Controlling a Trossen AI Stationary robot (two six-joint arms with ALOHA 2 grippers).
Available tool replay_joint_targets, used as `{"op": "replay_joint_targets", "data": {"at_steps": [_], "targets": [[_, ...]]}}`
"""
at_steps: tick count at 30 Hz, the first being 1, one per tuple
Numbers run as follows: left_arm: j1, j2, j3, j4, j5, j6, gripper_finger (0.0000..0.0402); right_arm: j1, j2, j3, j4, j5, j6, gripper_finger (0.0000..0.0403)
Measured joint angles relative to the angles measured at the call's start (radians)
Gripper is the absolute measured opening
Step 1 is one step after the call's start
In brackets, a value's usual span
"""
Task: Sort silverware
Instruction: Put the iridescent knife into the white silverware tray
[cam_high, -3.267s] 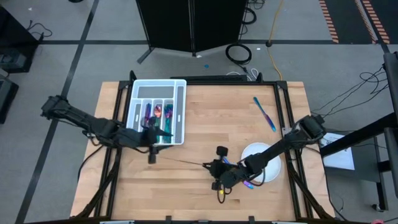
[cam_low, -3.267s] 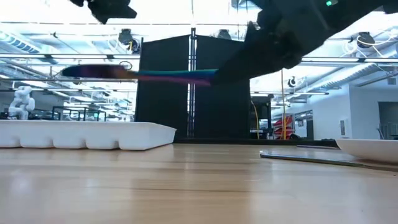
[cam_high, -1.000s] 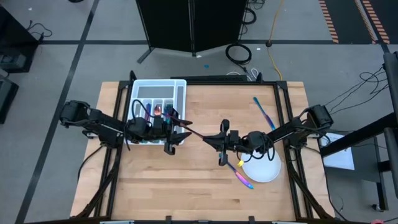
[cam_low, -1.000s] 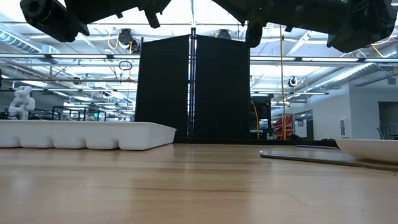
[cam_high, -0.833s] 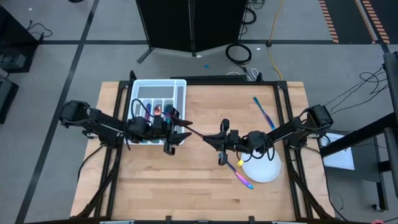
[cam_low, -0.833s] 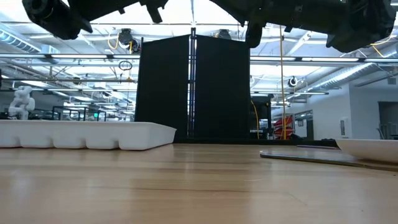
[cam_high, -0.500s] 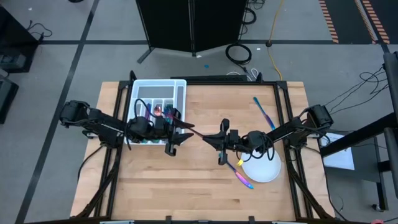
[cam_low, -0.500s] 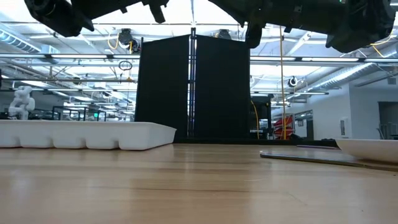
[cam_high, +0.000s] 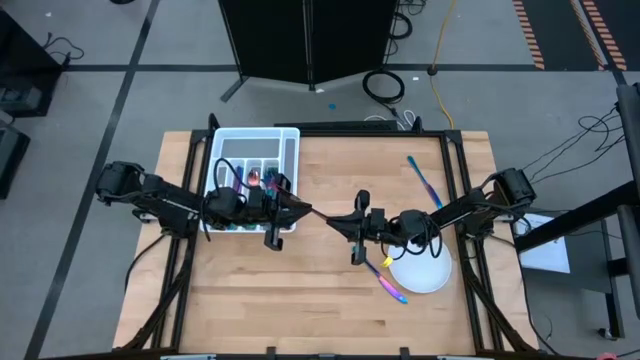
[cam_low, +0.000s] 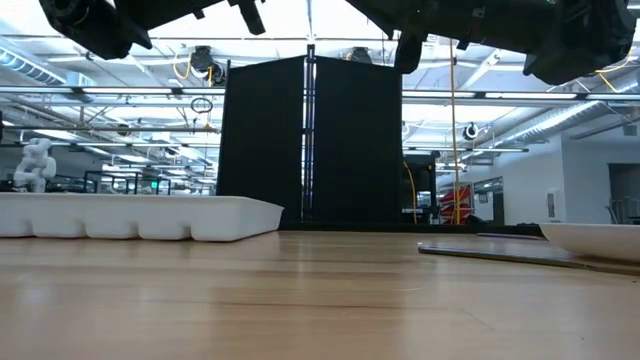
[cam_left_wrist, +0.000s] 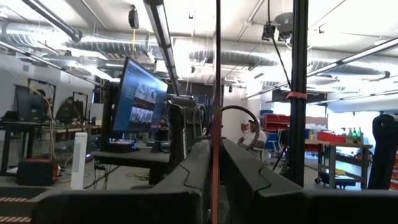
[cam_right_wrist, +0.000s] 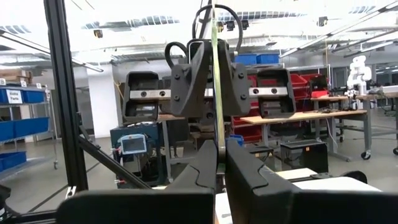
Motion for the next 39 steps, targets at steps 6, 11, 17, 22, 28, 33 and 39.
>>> {"op": "replay_joint_targets", "data": {"at_steps": [6,11,17,22,28,33,39], "targets": [[0.0,0.0,0.0,0.002,0.0,0.007,0.0017,0.0,0.0,0.0,0.005,0.0,-0.004,0.0],[0.001,0.0,0.0,0.003,0.001,0.026,0.0007,0.0,0.0,0.0,0.005,-0.001,-0.005,0.0],[0.004,0.0,0.0,-0.004,0.001,0.026,0.0004,-0.001,0.0,0.0,-0.013,-0.001,-0.006,0.0018],[0.006,-0.003,0.0,-0.015,-0.016,0.027,0.0003,-0.001,-0.002,0.0,-0.018,0.0,-0.041,0.0065],[0.019,-0.008,0.0,-0.054,-0.034,0.007,0.0003,0.0,-0.032,0.0,-0.052,0.079,-0.051,0.0142],[0.054,-0.014,0.0,-0.103,-0.033,-0.058,0.0003,0.0,-0.05,0.0,-0.089,0.105,-0.075,0.0189],[0.134,-0.178,0.0,-0.482,-0.031,-0.195,0.0003,0.009,-0.05,0.0,-0.108,0.105,-0.095,0.0213]]}}
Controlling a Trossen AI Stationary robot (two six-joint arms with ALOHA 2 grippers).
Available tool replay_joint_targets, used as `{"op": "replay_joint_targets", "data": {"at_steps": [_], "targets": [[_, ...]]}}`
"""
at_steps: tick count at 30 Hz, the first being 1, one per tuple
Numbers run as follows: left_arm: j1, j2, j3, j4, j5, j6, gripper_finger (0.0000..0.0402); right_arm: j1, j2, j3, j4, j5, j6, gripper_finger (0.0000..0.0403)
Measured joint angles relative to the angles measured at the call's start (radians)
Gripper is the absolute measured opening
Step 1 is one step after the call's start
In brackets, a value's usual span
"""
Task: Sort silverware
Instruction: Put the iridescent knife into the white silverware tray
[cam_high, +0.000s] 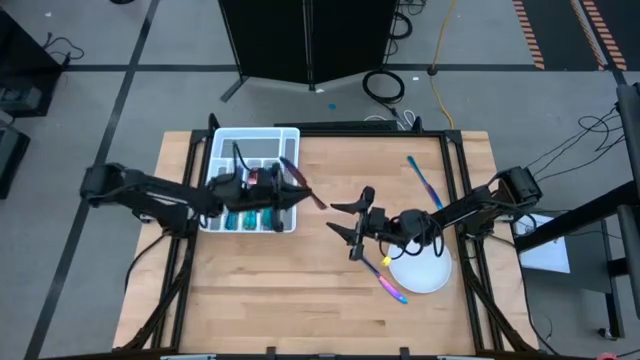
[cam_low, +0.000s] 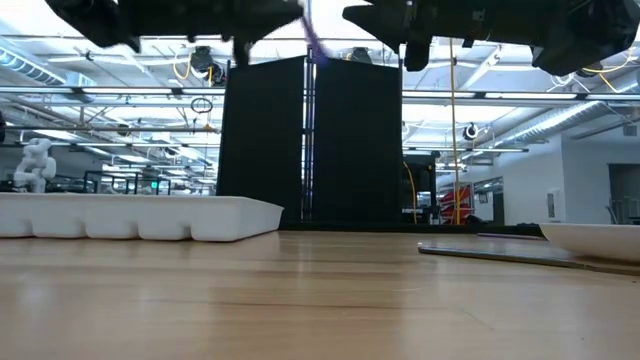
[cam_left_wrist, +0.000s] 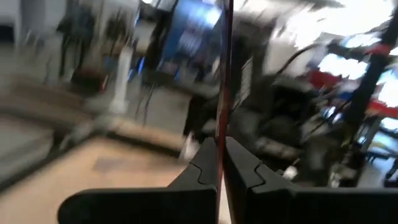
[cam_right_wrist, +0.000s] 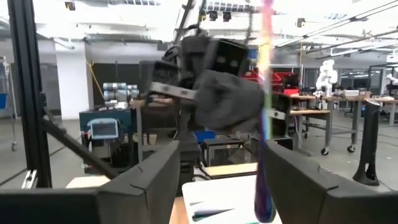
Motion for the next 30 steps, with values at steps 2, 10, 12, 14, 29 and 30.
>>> {"op": "replay_joint_targets", "data": {"at_steps": [2,10,12,14,29,30], "targets": [[0.03,-0.079,0.0,-0.171,-0.005,-0.064,0.0003,0.001,0.0,0.0,-0.012,0.0,-0.001,0.0214],[0.189,-0.377,0.0,-0.818,0.003,-0.346,0.0003,-0.001,0.0,0.0,-0.02,0.001,0.001,0.0212],[0.228,-0.424,0.0,-0.956,0.021,-0.397,0.0003,-0.001,0.0,0.0,-0.021,0.001,0.007,0.0211],[0.264,-0.454,0.0,-1.082,0.044,-0.429,0.0003,-0.001,0.0,0.0,-0.021,0.001,0.009,0.0211],[0.565,-0.462,0.0,-1.714,0.277,-0.476,0.001,-0.001,0.0,0.0,-0.022,0.001,0.009,0.021],[0.585,-0.455,0.0,-1.733,0.289,-0.462,0.001,-0.001,0.0,0.0,-0.022,0.001,0.009,0.021]]}}
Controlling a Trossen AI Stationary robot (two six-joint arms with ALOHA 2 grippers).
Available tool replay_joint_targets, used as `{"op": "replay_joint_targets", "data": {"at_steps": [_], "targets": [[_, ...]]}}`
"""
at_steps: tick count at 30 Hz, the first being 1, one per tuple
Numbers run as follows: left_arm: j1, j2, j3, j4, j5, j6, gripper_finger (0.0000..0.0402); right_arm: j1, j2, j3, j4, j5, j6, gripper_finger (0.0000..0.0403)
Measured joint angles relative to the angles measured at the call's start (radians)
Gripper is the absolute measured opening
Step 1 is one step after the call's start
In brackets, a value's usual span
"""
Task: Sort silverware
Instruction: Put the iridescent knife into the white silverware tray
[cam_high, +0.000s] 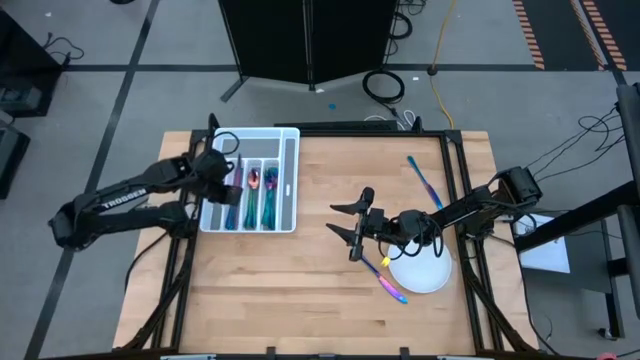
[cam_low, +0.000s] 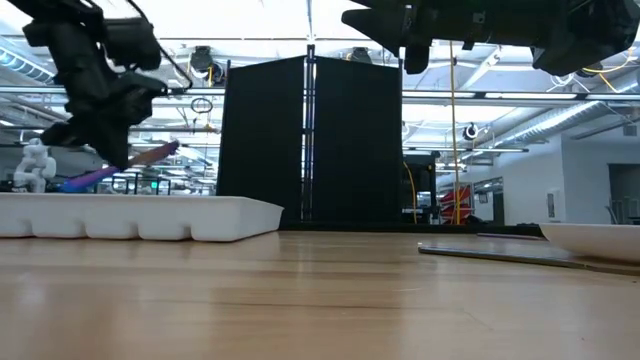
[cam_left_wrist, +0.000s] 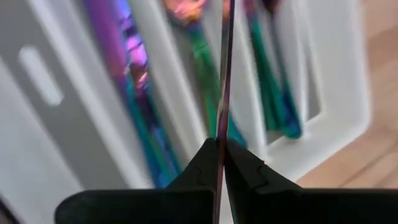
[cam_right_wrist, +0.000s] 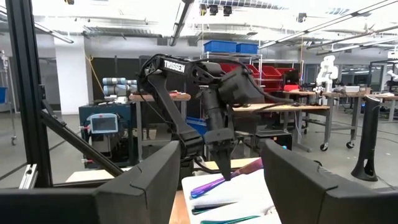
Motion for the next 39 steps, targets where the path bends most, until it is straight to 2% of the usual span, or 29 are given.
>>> {"op": "replay_joint_targets", "data": {"at_steps": [12,18,27,39], "targets": [[0.145,0.223,0.0,-0.035,0.076,0.109,0.0012,0.0,0.0,0.0,-0.01,0.0,0.0,0.021],[0.2,0.316,0.0,-0.035,0.097,0.111,0.0013,0.0,0.0,0.0,-0.028,0.0,0.0,0.021],[0.223,0.394,0.0,-0.02,0.086,0.08,0.0013,0.0,0.0,-0.001,-0.033,0.0,-0.001,0.021],[0.223,0.426,0.0,-0.009,0.081,0.113,0.0021,0.0,0.0,0.0,-0.04,0.0,-0.001,0.021]]}}
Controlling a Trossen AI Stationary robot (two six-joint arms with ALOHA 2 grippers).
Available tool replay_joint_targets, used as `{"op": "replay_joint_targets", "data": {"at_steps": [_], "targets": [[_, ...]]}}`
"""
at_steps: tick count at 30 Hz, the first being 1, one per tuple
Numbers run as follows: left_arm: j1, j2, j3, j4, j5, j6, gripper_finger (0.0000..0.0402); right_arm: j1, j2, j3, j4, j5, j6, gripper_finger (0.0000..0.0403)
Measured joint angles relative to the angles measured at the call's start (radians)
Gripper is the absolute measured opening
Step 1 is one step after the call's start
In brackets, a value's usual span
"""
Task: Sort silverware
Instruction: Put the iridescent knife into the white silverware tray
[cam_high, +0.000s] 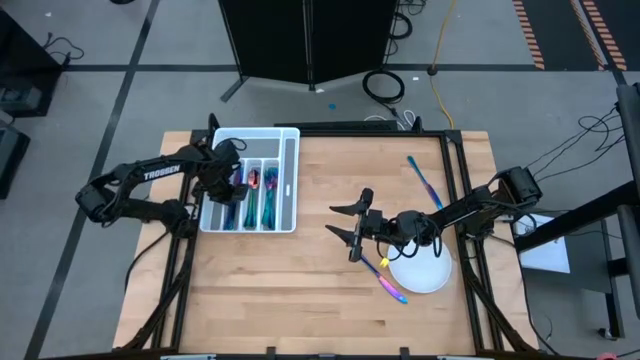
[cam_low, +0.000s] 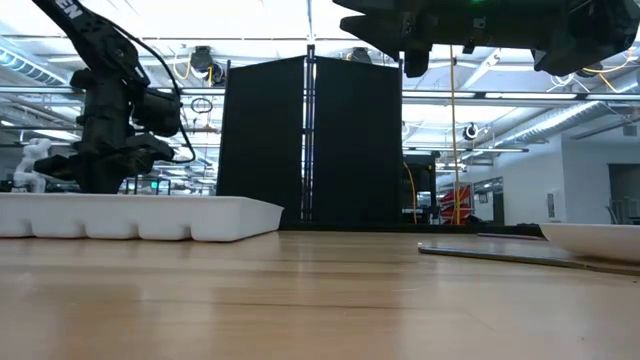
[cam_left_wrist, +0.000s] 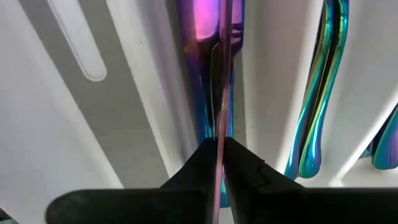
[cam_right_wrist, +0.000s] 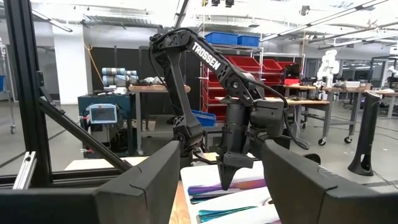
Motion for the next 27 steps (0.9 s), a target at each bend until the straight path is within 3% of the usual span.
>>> {"op": "replay_joint_targets", "data": {"at_steps": [10,15,22,27], "targets": [[0.0,0.0,-0.001,0.013,0.015,0.002,0.0137,0.0,0.0,0.0,-0.004,0.0,0.001,0.021],[0.002,0.0,0.061,-0.02,0.065,0.082,0.0183,0.0,0.0,0.0,-0.014,0.0,0.001,0.021],[-0.031,-0.045,0.221,-0.115,0.046,0.155,0.0199,0.0,0.0,0.0,-0.024,0.0,0.001,0.021],[-0.132,-0.154,0.215,0.007,-0.008,0.199,0.0199,0.0,0.0,0.0,-0.031,-0.004,0.048,0.021]]}}
